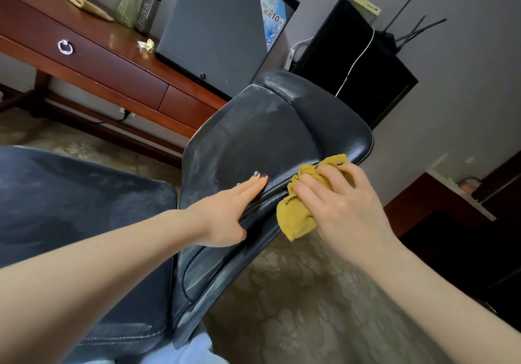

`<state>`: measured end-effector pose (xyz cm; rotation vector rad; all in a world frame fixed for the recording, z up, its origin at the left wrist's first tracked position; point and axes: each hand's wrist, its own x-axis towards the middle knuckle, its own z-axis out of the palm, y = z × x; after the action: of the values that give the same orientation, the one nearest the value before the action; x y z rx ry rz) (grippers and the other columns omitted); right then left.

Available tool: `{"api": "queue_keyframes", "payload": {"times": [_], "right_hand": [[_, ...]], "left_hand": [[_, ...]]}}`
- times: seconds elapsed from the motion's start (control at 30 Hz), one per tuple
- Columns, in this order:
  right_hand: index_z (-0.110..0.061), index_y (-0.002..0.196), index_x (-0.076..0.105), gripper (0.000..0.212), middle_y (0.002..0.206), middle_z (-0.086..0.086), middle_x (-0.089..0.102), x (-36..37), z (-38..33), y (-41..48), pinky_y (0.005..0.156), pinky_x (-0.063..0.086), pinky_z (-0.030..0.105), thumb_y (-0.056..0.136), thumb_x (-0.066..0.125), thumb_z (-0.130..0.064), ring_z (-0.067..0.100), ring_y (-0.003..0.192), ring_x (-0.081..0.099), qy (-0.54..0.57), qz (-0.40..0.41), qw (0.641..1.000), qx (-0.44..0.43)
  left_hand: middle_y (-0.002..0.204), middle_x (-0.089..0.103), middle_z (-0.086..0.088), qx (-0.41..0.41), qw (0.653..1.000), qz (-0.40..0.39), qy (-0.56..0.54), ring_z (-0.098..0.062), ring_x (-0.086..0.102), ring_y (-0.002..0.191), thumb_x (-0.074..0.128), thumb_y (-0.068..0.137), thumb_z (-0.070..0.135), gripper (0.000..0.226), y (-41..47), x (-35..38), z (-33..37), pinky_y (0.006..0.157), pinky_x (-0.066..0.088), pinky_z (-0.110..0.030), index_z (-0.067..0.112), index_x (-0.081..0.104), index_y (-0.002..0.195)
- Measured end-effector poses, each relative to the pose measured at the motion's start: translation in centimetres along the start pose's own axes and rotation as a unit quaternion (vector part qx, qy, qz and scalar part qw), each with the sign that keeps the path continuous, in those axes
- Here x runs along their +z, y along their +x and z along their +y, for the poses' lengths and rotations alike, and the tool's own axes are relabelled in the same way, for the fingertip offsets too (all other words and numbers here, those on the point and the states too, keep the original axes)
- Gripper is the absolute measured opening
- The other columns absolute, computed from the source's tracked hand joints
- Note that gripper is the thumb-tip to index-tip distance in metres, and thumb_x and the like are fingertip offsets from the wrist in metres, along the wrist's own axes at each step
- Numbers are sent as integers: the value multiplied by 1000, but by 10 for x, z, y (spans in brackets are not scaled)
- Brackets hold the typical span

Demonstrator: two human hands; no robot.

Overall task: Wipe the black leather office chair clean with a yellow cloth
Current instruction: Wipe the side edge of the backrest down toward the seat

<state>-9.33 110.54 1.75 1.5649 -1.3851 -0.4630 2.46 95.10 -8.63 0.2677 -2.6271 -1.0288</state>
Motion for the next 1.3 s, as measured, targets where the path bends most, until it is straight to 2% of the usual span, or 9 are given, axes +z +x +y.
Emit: {"api": "queue_keyframes", "payload": {"times": [0.07, 0.2, 0.3, 0.4, 0.6, 0.77, 0.87, 1.07, 1.3], "right_hand": [[-12, 102, 63, 26, 101, 4, 67, 1, -7, 4, 95, 34, 44, 88, 42, -13, 30, 102, 58, -3, -30, 999, 12], [-11, 97, 62, 20, 94, 5, 66, 0, -11, 9, 91, 34, 45, 79, 53, -14, 31, 99, 57, 15, -55, 998, 33], [-13, 99, 63, 21, 99, 5, 67, 0, -15, 6, 96, 32, 45, 78, 59, -16, 31, 103, 57, 27, -75, 997, 17], [-12, 101, 63, 23, 101, 7, 68, 2, -24, 4, 100, 35, 48, 79, 57, -19, 31, 106, 57, 37, -91, 995, 19], [-9, 90, 62, 14, 84, 10, 67, 6, -40, 5, 88, 42, 45, 78, 61, -17, 31, 91, 59, 15, -47, 998, 46], [-7, 95, 64, 15, 91, 15, 68, 14, -48, -7, 93, 45, 46, 84, 62, -16, 34, 97, 61, -5, -22, 999, 50], [-7, 94, 64, 12, 89, 14, 69, 17, -57, -12, 95, 45, 45, 89, 55, -13, 33, 96, 62, 5, -4, 999, 50], [-10, 87, 63, 29, 90, 12, 68, 32, -89, -21, 99, 46, 42, 95, 35, -8, 31, 97, 63, 49, -20, 998, 23], [-12, 88, 62, 23, 86, 7, 65, 33, -92, -17, 102, 43, 40, 90, 39, -9, 28, 92, 60, 93, -45, 994, 21]], "left_hand": [[156, -16, 16, 0, 1000, 1, -7, -11, 1, 146, 51, 82, 3, 98, 1, 2, -1, 115, 26, -31, 36, -15, 147], [156, -15, 15, 3, 1000, 4, -3, -12, 0, 146, 53, 82, 3, 100, 3, 3, -3, 117, 23, -34, 36, -15, 147], [156, -15, 15, 1, 1000, 2, -2, -11, 0, 146, 53, 82, 3, 100, 3, 3, -3, 117, 23, -33, 37, -15, 147], [157, -15, 15, 2, 1000, 4, -1, -11, 0, 146, 53, 82, 3, 100, 2, 3, -3, 117, 21, -33, 37, -14, 147], [156, -14, 16, 4, 1000, 5, -6, -11, 0, 146, 54, 82, 2, 100, 1, 3, -4, 117, 23, -33, 36, -14, 147], [156, -15, 18, 12, 1000, 6, -9, -10, -1, 146, 52, 82, 1, 99, 2, 3, -6, 117, 22, -31, 38, -13, 147], [155, -15, 20, 15, 1000, 7, -19, -9, -3, 146, 53, 82, 1, 100, 2, 6, -8, 117, 21, -32, 39, -13, 147], [157, -12, 17, 25, 999, 18, -21, -9, -3, 146, 56, 82, 2, 101, 6, 9, -13, 117, 21, -29, 37, -12, 148], [157, -10, 15, 21, 999, 24, -19, -10, -3, 146, 56, 82, 1, 100, 8, 12, -13, 118, 20, -29, 36, -11, 148]]}}
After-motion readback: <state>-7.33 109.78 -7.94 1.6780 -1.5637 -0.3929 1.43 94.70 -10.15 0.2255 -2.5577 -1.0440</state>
